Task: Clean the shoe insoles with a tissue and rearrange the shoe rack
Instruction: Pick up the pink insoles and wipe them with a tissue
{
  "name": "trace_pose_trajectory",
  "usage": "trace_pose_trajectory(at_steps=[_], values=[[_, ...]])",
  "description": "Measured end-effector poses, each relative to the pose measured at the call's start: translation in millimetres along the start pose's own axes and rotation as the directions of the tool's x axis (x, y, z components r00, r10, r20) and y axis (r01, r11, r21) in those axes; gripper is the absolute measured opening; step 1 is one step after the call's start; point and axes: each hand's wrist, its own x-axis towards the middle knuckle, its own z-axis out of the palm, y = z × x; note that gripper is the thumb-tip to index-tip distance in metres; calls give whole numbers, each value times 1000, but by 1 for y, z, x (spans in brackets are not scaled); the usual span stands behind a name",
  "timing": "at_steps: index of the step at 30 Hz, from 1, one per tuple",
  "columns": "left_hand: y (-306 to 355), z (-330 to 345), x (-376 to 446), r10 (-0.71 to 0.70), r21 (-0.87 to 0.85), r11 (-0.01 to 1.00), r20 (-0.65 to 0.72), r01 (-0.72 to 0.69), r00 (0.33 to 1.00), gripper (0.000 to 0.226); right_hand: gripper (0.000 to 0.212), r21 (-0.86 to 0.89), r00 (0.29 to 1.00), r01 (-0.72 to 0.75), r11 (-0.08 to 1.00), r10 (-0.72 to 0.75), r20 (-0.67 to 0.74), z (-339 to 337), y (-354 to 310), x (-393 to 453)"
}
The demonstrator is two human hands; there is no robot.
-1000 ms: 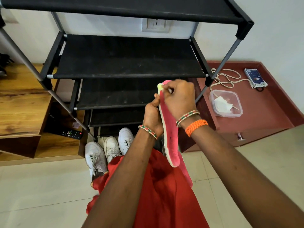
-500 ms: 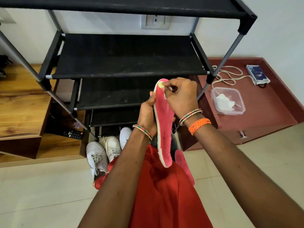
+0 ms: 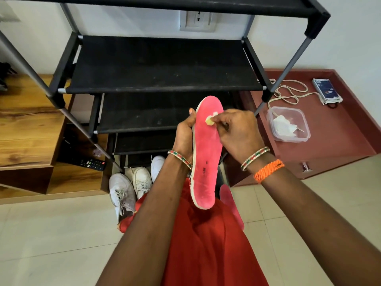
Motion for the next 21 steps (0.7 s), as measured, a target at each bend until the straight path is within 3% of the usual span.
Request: trace_pose_trajectory(at_steps=[5,10,15,21], values=[[4,-3,1,29,-15,999,-31,-29,999,55,22,-6,998,32,999,-31,46,2,-1,5],[10,-5,9,73,-35,996,-171,-81,983,51,29,56,994,45,997,-51,100,7,-11,-14],[15,-6,28,220,209,968,-432,-140,875,44,24,46,1000,28,999,-28,-1,20,-7,16],[28,-14,52,341,185,940,-557,-287,757,41,24,19,998,63,998,-63,-20,44,1,49]])
